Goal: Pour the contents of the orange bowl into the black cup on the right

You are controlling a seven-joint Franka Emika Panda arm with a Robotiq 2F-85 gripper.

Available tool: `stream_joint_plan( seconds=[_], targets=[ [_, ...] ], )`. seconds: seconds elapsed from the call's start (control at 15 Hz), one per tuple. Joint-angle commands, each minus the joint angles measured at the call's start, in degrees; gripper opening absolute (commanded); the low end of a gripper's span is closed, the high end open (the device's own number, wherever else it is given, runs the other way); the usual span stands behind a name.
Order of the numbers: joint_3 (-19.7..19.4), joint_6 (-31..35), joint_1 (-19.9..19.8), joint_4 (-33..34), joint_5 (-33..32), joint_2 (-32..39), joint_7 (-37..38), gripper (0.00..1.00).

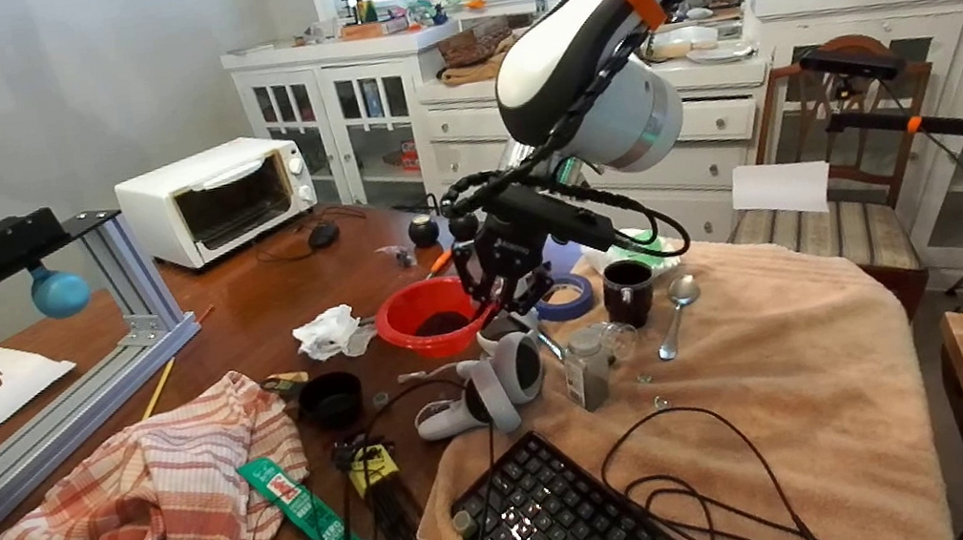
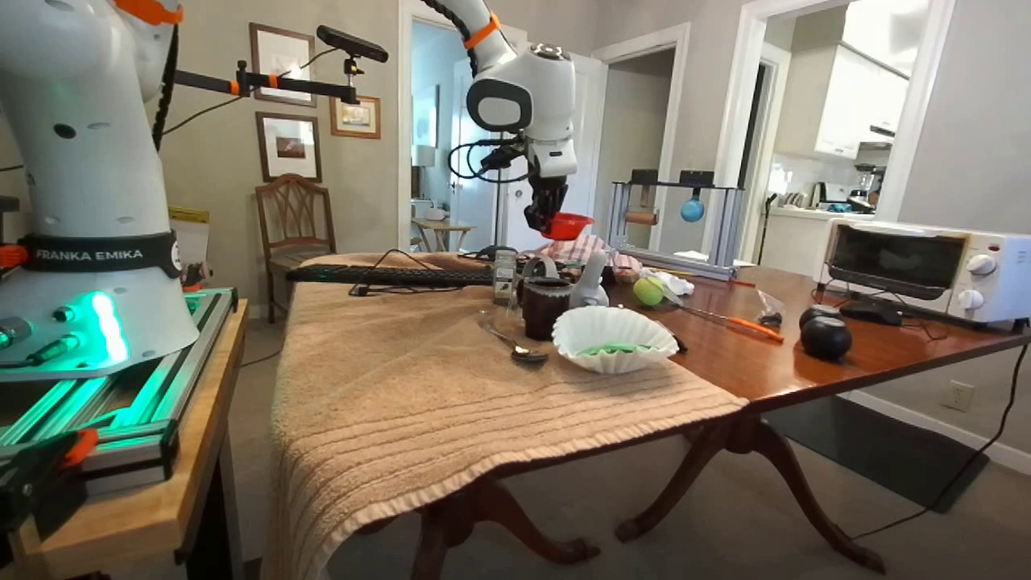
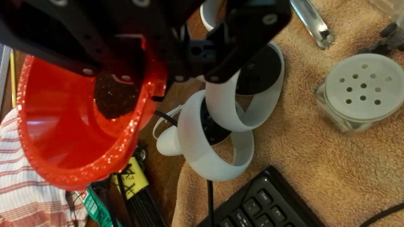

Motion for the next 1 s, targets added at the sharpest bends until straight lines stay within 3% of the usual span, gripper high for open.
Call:
stream_joint_plan(
  seconds=[0.0, 0.67, 0.93],
  targets=[
    [-1.94, -0.02, 0.96, -0.78, 0.04, -0.76, 0.50, 0.02],
    [-4.75, 0.63, -1.53, -15.66, 9.37, -14.24, -1.15, 0.02],
    [-5.78, 8.35, -1.06, -22.62, 16.31, -18.27, 0.73, 0.02]
  ],
)
